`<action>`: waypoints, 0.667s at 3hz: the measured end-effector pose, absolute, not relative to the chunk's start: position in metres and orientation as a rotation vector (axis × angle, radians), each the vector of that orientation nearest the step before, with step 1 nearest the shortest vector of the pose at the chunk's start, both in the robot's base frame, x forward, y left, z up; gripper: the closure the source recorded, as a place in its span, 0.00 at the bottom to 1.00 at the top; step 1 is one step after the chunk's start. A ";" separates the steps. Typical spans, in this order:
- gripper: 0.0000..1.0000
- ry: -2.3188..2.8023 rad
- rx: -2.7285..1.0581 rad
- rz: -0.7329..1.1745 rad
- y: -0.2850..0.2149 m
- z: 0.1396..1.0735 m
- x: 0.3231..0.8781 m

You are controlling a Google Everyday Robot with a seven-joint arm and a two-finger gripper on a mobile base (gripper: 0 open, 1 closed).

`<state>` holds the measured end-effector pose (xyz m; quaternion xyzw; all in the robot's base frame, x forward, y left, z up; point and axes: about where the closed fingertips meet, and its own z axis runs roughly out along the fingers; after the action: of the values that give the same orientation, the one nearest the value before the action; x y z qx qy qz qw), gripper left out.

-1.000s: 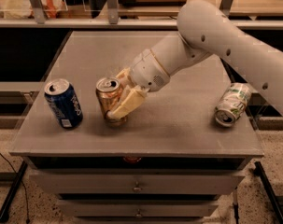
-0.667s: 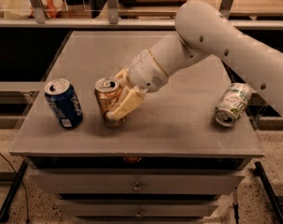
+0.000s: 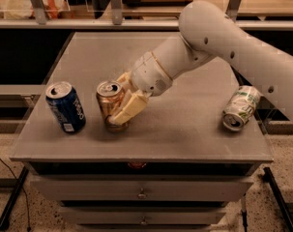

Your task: Move orange can near pepsi can

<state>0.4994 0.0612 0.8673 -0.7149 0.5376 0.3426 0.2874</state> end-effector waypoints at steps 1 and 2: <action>0.59 1.436 -1.910 0.915 0.061 0.867 0.499; 0.37 1.416 -1.916 0.910 0.067 0.866 0.498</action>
Offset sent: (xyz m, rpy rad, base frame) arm -0.0023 0.0174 -0.0054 0.0252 -0.0466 0.0269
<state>0.4983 0.0669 0.8662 -0.7186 0.5313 0.3413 0.2914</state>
